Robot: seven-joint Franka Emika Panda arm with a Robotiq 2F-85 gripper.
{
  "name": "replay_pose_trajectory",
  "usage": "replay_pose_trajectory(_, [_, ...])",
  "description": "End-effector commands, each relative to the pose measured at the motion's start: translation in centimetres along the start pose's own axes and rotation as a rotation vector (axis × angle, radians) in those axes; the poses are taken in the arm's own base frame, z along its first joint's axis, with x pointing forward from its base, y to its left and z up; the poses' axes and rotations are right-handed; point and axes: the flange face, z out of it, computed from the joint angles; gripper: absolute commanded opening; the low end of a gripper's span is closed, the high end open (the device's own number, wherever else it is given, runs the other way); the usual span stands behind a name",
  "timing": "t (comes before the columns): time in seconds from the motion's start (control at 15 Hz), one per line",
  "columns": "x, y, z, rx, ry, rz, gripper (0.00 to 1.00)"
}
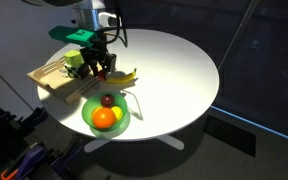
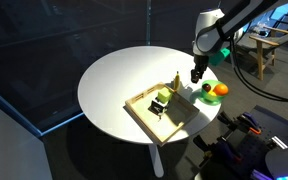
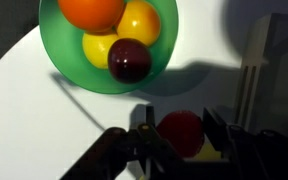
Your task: Put the apple into the bowl
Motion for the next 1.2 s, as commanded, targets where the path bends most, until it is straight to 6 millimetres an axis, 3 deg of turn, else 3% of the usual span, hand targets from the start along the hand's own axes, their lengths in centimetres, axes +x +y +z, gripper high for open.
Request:
replay_pose_trajectory(0.0, [-3.0,0.9,-1.5,-0.017,-0.006,0.026,0.27])
replay_pose_trajectory(0.27, [-5.1,2.0,-1.7,-0.015,-0.008,0.043,0.27])
replay_pose_trajectory(1.13, [-11.0,3.5,1.1,0.021,-0.049,0.075,0.27])
